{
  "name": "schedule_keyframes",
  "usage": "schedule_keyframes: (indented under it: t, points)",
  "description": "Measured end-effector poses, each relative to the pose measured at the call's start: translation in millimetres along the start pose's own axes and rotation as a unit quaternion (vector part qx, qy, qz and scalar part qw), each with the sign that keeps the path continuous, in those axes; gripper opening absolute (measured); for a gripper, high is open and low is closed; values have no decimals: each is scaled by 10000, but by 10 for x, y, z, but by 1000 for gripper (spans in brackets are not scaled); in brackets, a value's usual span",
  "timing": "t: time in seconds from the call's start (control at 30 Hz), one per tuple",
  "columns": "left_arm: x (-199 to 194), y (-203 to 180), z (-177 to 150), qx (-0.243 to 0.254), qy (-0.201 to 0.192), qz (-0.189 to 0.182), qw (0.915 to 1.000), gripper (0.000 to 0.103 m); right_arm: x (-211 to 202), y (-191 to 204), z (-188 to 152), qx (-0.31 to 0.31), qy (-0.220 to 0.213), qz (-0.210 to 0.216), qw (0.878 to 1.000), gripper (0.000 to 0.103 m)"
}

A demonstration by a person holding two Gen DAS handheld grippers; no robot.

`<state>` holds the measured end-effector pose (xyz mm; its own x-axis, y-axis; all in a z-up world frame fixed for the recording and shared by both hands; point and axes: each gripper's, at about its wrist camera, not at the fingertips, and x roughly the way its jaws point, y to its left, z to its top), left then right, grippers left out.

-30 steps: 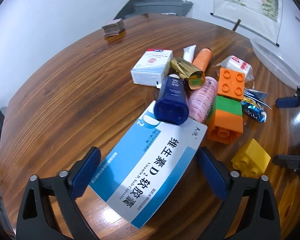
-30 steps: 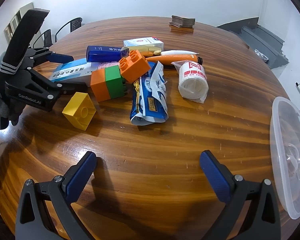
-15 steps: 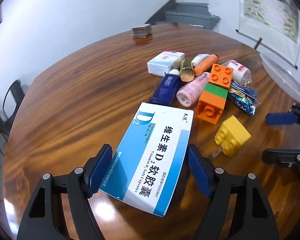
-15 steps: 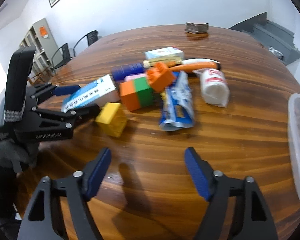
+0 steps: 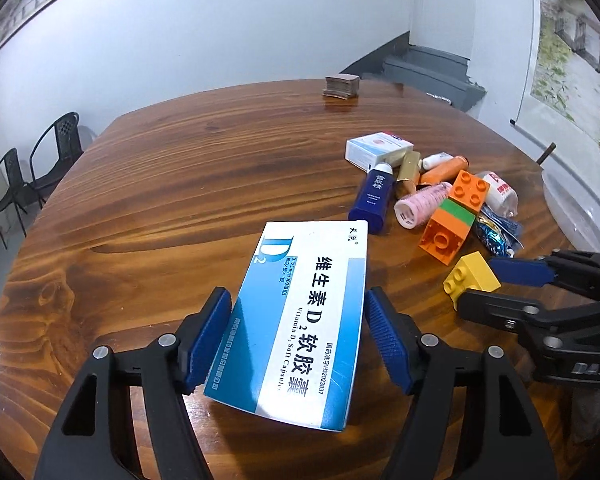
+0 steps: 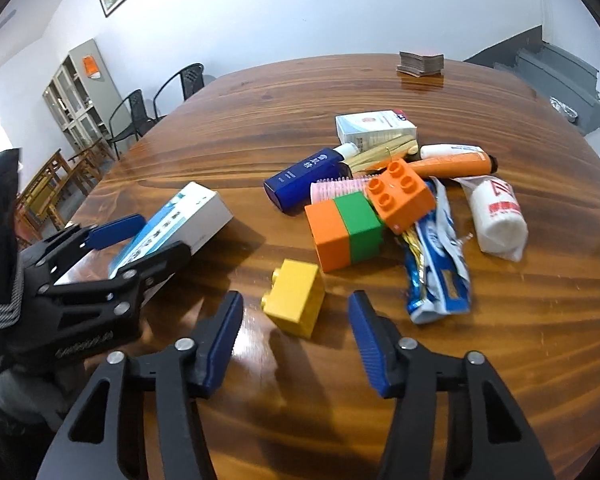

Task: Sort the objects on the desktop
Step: 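Grasp the yellow toy brick with the right gripper while the left holds the box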

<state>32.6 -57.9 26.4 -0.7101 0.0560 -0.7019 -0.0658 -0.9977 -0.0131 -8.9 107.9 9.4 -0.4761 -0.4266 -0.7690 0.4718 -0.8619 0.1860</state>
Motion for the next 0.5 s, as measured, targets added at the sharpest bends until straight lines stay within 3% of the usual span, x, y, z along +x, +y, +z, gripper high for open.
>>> schedule_keyframes:
  t: [0.3,0.5]
  points:
    - [-55,-20,-20,-9,-26,85,10000,72,75,-53,-8,61,-26,-97,9999,30]
    - [-84,-46,-33,-110,-37,32,9999,72,-6,-86,-49,146,-167,39,9997,28]
